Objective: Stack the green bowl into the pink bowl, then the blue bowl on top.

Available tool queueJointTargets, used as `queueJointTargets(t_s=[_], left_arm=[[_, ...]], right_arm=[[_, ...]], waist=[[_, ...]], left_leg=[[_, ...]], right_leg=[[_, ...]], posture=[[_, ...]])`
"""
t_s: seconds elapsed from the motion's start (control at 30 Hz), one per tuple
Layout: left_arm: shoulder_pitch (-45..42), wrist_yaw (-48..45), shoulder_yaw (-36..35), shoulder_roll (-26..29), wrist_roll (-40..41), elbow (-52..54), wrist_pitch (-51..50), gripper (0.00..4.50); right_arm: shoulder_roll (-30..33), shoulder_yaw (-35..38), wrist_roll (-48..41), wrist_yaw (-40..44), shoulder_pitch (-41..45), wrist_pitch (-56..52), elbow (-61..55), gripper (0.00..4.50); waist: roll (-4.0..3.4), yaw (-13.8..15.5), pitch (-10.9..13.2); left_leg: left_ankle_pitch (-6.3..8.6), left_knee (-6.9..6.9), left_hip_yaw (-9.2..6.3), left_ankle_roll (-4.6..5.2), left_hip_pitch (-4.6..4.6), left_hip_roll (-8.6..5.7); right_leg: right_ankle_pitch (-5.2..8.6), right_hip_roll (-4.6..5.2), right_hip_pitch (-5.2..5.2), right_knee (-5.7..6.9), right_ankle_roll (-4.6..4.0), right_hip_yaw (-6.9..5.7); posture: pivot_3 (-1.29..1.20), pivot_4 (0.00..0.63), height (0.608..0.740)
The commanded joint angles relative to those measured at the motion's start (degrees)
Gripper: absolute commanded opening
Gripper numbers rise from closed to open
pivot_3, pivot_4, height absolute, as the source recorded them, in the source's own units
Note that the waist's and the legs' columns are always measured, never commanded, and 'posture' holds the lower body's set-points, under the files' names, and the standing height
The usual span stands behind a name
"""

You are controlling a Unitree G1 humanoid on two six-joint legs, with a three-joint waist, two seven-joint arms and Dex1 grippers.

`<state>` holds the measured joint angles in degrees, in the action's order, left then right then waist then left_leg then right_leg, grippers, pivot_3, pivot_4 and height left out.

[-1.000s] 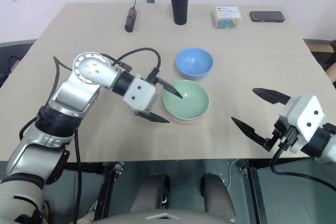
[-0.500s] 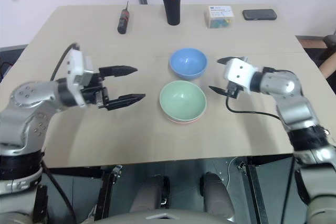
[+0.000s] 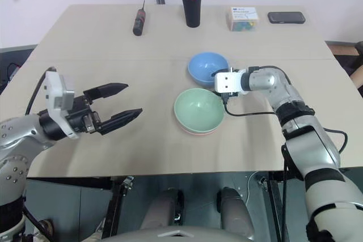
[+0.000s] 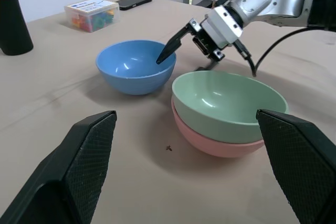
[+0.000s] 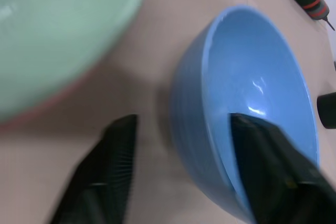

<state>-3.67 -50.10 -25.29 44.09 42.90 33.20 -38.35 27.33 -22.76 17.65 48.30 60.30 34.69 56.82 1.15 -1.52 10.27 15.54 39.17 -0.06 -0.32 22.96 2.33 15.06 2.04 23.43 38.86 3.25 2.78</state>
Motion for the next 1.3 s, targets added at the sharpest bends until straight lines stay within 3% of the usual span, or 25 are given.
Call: queueJointTargets(t_s=[0.03, 0.1, 0.13, 0.17, 0.27, 0.37, 0.53, 0.67, 0.77, 0.9, 1.07, 1.23, 1.3], left_arm=[[0.7, 1.2, -2.1, 0.9, 1.3, 2.6, 1.1, 4.5], [0.6, 1.6, -1.5, 0.8, 1.4, 2.6, 1.4, 4.5], [0.3, 1.5, -0.9, 0.7, 1.2, 2.3, 1.7, 4.5], [-0.1, 1.6, -0.3, 0.7, 1.1, 2.0, 2.0, 4.5], [-0.8, 1.7, 0.7, 0.6, 0.9, 1.1, 2.6, 4.5], [-2.0, 1.2, 2.7, 0.3, -0.2, -0.9, 4.0, 4.5], [-4.4, 0.3, 5.8, 0.1, -1.2, -3.9, 5.7, 4.5], [-5.5, -1.3, 6.7, 0.7, -2.4, -7.1, 7.4, 4.5], [-6.9, -2.3, 7.7, 0.9, -3.2, -9.0, 8.5, 4.5], [-8.4, -3.2, 9.2, 1.0, -4.0, -10.0, 9.4, 4.5], [-9.0, -3.2, 9.6, 1.2, -4.0, -10.0, 9.8, 4.5], [-7.1, -1.3, 10.3, 0.2, -5.8, -8.0, 11.0, 4.5], [-6.0, 0.8, 9.8, -1.8, -6.7, -7.6, 12.8, 4.5]], right_arm=[[0.2, -0.1, 2.0, -2.1, 2.7, 3.5, 3.2, 1.25], [0.8, 0.1, 2.5, -2.4, 3.5, 4.8, 3.7, 0.44], [1.6, 0.7, 1.8, -1.4, 3.5, 6.0, 2.7, 0.4], [2.4, 1.4, 0.7, 0.0, 3.3, 6.5, 1.4, 0.08], [3.8, 3.2, -3.2, 5.5, 2.3, 5.7, -2.4, 0.08], [8.1, 7.3, -14.1, 14.6, -3.2, -3.2, -19.7, 0.08], [17.3, 13.2, -29.2, 20.4, -16.3, -29.6, -55.4, 0.08], [23.7, 15.3, -38.6, 20.4, -24.1, -47.9, -77.0, 0.08], [23.5, 13.1, -40.0, 17.3, -26.0, -55.8, -85.4, 0.08], [20.9, 8.0, -36.7, 15.6, -26.9, -59.4, -85.8, 0.08], [20.8, 7.2, -34.6, 15.3, -28.4, -60.5, -84.1, 1.71], [20.6, 15.9, -38.4, 10.7, -31.5, -64.7, -85.9, 3.95], [19.9, 21.1, -41.0, 8.3, -33.8, -66.2, -87.1, 4.49]], waist=[[0.0, -0.3, 0.0], [0.0, -0.7, 0.0], [-0.01, -0.9, 0.0], [-0.02, -0.9, 0.0], [-0.04, -0.9, 0.0], [-0.05, -0.8, 0.0], [-0.12, -0.1, 0.1], [-0.18, 0.4, 0.1], [-0.17, 0.3, 0.1], [-0.14, 0.6, 0.1], [-0.14, 0.9, 0.1], [-0.14, 0.8, 0.1], [-0.14, 0.8, 0.1]], left_leg=[[0.0, -0.01, 0.01, 0.0, 0.0, 0.0], [0.0, -0.01, 0.01, 0.01, 0.0, 0.0], [0.01, -0.02, 0.01, 0.02, -0.01, 0.0], [0.02, -0.02, 0.02, 0.04, -0.02, 0.0], [0.04, -0.03, 0.01, 0.07, -0.01, 0.0], [0.12, -0.04, -0.01, 0.21, -0.01, 0.02], [0.14, -0.06, -0.13, 0.24, 0.07, 0.01], [0.14, -0.07, -0.12, 0.25, 0.05, 0.02], [0.14, -0.06, -0.05, 0.25, -0.07, 0.04], [0.14, 0.0, -0.05, 0.25, -0.06, 0.04], [0.14, 0.01, -0.02, 0.25, 0.07, 0.0], [0.14, 0.01, -0.06, 0.25, 0.07, 0.01], [0.14, 0.0, -0.06, 0.25, 0.06, 0.01]], right_leg=[[0.0, 0.0, 0.0, 0.0, 0.0, 0.01], [0.0, 0.0, 0.0, 0.01, 0.0, 0.01], [0.0, 0.0, 0.0, 0.01, 0.0, 0.02], [0.0, 0.0, 0.0, 0.03, 0.0, 0.03], [0.0, 0.0, 0.01, 0.02, 0.0, 0.04], [0.0, 0.0, 0.01, 0.01, 0.0, 0.03], [0.0, 0.05, 0.01, -0.02, 0.0, -0.09], [0.01, 0.02, 0.02, -0.01, 0.0, -0.09], [0.01, -0.04, -0.04, 0.04, 0.0, -0.03], [0.01, -0.07, -0.05, 0.03, 0.0, -0.07], [0.01, -0.03, -0.01, -0.05, 0.0, -0.1], [0.01, -0.03, 0.01, -0.04, 0.01, -0.08], [0.01, -0.03, 0.0, -0.04, 0.01, -0.07]], posture=[[0.0, 0.15, 0.74], [0.0, 0.15, 0.74], [0.0, 0.15, 0.74], [0.0, 0.15, 0.74], [0.0, 0.15, 0.74], [0.0, 0.15, 0.74], [0.0, 0.15, 0.74], [0.0, 0.15, 0.74], [0.0, 0.15, 0.74], [0.0, 0.15, 0.74], [0.0, 0.15, 0.74], [0.0, 0.15, 0.74], [0.0, 0.15, 0.74]])
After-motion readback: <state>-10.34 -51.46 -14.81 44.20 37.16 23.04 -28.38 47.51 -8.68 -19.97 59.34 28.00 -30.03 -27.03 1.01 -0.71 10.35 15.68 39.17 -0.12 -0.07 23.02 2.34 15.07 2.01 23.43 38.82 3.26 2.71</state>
